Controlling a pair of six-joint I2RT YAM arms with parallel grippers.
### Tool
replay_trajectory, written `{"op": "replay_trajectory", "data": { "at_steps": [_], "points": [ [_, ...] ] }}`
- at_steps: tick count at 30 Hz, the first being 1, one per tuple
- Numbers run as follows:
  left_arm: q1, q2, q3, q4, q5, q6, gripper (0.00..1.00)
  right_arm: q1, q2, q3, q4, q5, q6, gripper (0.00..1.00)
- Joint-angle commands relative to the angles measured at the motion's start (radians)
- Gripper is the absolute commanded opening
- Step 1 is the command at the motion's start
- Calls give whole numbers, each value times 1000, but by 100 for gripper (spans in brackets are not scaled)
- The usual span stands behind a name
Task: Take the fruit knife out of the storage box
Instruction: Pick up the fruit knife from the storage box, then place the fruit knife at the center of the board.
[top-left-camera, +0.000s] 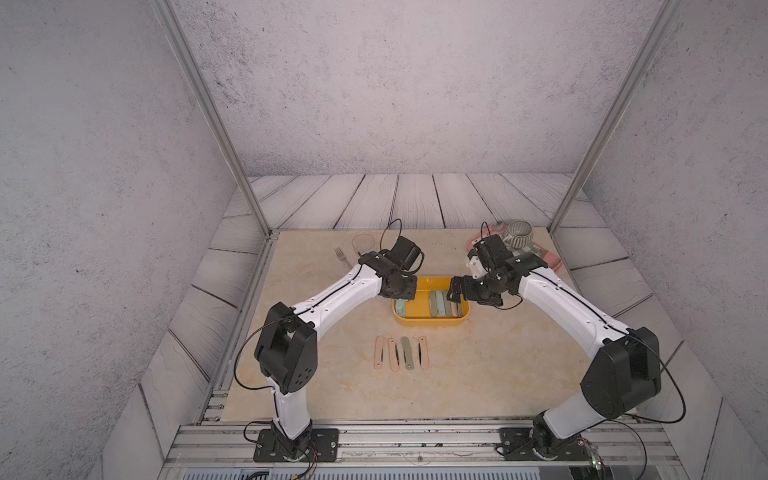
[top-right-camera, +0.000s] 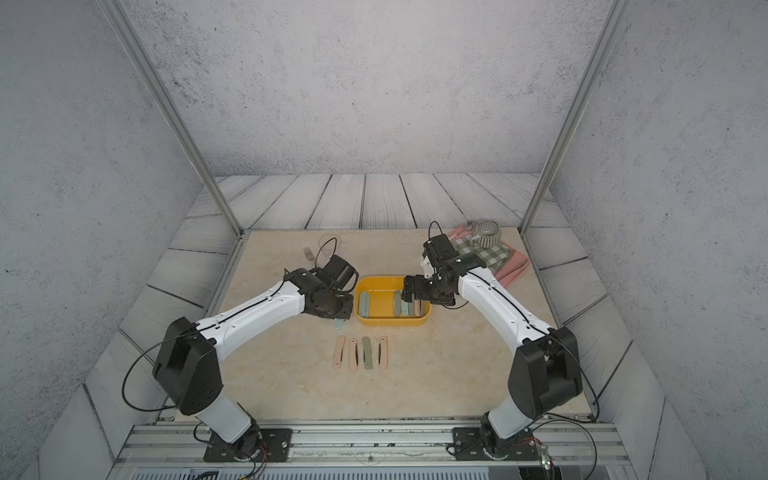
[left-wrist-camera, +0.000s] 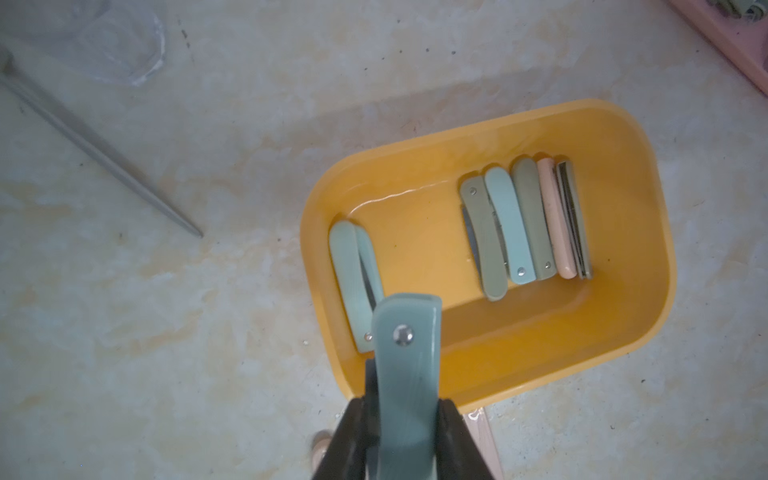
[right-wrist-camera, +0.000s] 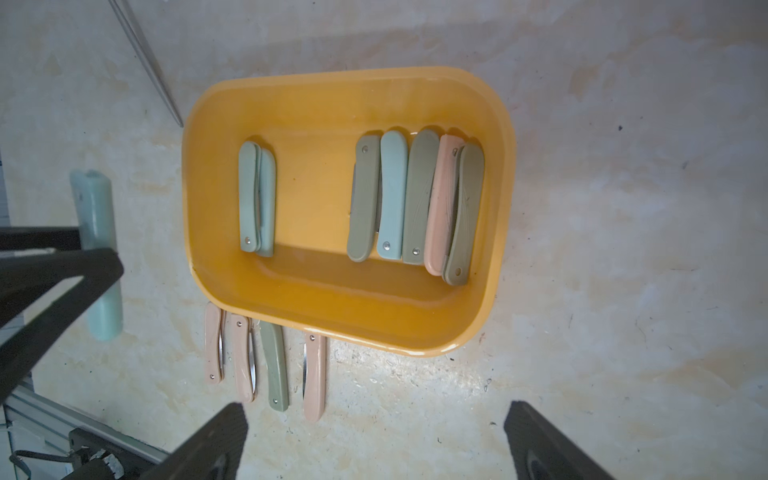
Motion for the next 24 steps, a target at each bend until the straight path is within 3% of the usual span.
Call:
{"op": "replay_trajectory", "data": {
  "at_steps": [1,8,14,24],
  "points": [
    [12,-70,-96,-45,-40,-39,14,-2,5,-6,4,-25,-13,99],
    [26,-204,-340,-18,-73,-73,14,10,14,-15,18,-49,-12,99],
    [49,-232,-512,72,-51,-93,12,29,36,-18,26,-60,-7,99],
    [52,-138,-574,147,-44,-95,13,40,56,-20,30,-48,-5,99]
  ]
}}
